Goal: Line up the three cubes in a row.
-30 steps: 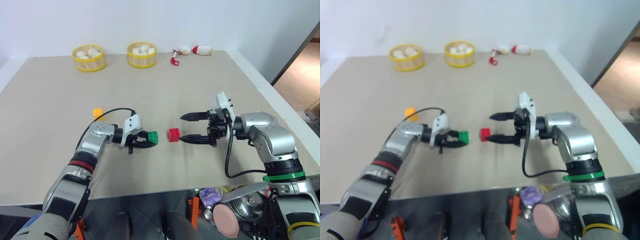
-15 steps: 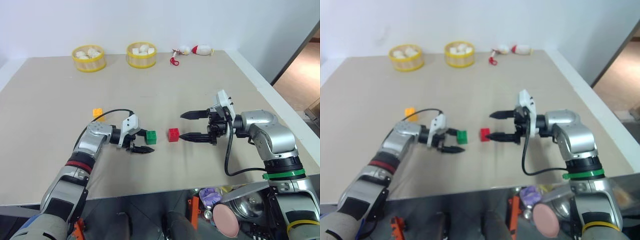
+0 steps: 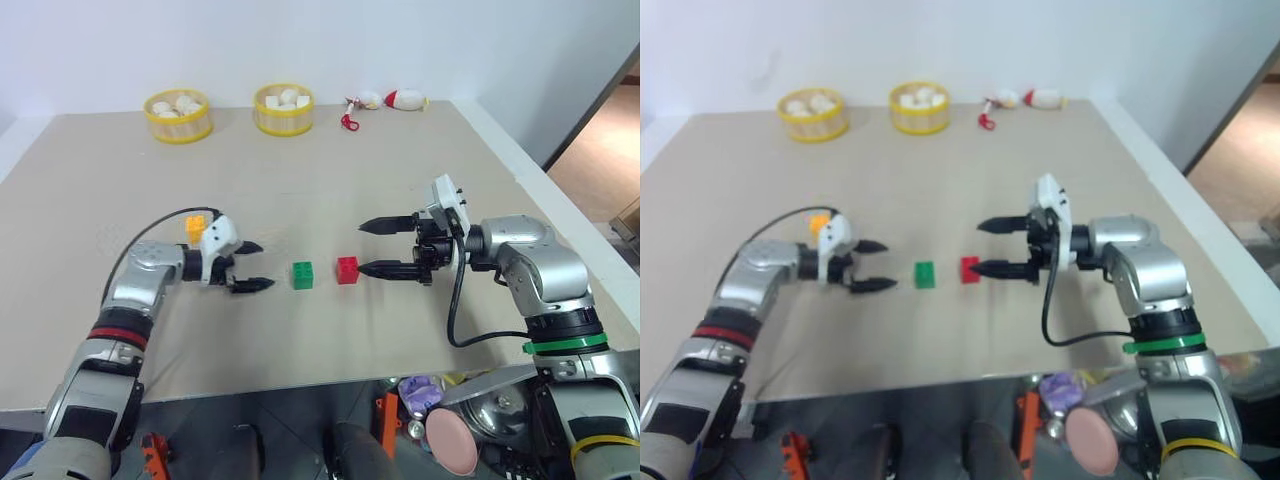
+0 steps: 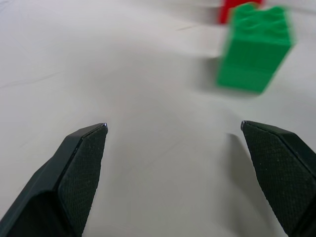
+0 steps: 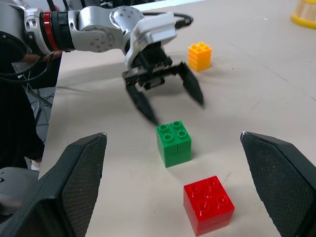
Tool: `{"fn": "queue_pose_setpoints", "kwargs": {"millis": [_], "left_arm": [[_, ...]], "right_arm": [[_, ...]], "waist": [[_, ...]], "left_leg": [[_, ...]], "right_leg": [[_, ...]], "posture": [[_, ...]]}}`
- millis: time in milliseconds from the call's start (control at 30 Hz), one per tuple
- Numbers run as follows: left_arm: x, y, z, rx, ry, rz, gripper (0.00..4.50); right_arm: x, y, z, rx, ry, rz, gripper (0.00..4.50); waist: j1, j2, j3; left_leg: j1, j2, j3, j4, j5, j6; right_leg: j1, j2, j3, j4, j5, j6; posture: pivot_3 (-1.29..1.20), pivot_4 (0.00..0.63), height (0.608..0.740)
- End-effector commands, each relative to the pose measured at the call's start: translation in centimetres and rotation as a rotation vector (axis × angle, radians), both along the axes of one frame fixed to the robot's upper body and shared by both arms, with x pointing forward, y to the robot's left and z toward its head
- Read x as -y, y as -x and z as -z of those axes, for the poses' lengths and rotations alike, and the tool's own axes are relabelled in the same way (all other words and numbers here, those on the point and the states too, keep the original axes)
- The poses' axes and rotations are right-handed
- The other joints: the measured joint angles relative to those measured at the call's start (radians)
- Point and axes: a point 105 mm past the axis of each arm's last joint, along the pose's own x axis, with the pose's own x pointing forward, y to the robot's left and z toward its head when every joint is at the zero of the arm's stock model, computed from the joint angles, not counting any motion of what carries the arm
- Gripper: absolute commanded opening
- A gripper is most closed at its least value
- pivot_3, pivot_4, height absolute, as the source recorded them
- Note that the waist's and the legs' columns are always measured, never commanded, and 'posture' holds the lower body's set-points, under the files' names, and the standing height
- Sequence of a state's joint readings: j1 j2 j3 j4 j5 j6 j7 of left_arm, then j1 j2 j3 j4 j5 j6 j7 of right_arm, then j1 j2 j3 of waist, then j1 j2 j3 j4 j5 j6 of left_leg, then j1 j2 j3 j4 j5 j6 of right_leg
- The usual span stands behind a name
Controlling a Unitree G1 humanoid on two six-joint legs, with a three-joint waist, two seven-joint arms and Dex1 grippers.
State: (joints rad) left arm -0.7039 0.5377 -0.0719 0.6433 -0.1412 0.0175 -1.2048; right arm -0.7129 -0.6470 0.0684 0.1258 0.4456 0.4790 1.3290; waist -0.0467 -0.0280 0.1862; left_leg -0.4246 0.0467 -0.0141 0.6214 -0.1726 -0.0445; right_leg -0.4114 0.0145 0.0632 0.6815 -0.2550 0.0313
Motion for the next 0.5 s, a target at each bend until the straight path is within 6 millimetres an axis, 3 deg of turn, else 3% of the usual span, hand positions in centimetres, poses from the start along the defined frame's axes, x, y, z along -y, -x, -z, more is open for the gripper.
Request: {"fn": "queue_pose_setpoints", "kwargs": {"millis": [33,200,367,500], "left_arm": [[-1.1,0.4,-2.4,0.101,0.053,-0.054,4.48],[-1.1,2.0,-3.9,0.114,0.235,-0.222,4.48],[-2.0,3.6,-2.4,0.056,0.349,-0.439,4.48],[-4.2,2.9,-2.2,0.068,0.417,-0.729,4.48]], "right_arm": [[-0.1,-0.1,-1.6,0.061,-0.011,-0.012,4.5],[-1.3,-0.8,-3.0,0.104,-0.076,0.032,4.5],[-2.0,-0.6,-3.0,0.084,-0.099,0.006,4.5],[-2.2,-0.6,-2.7,0.082,-0.091,-0.004,4.5]], "waist": [[0.0,0.0,0.0],[-0.001,0.0,0.0],[0.0,0.0,0.0],[0.002,0.0,0.0]], "left_leg": [[0.0,0.0,0.0,0.0,0.0,0.0],[0.0,0.0,0.0,0.0,0.0,0.0],[0.0,0.001,0.0,0.0,0.0,0.0],[0.0,0.0,-0.001,0.001,0.0,0.0]], "right_leg": [[0.0,0.0,0.0,0.0,0.0,0.0],[0.0,-0.001,0.0,0.0,0.0,0.0],[0.001,-0.001,0.0,0.0,0.0,0.0],[0.001,-0.001,-0.001,0.0,0.001,-0.001]], "posture": [[0.0,0.15,0.74],[0.0,0.15,0.74],[0.0,0.15,0.74],[0.0,0.15,0.74]]}}
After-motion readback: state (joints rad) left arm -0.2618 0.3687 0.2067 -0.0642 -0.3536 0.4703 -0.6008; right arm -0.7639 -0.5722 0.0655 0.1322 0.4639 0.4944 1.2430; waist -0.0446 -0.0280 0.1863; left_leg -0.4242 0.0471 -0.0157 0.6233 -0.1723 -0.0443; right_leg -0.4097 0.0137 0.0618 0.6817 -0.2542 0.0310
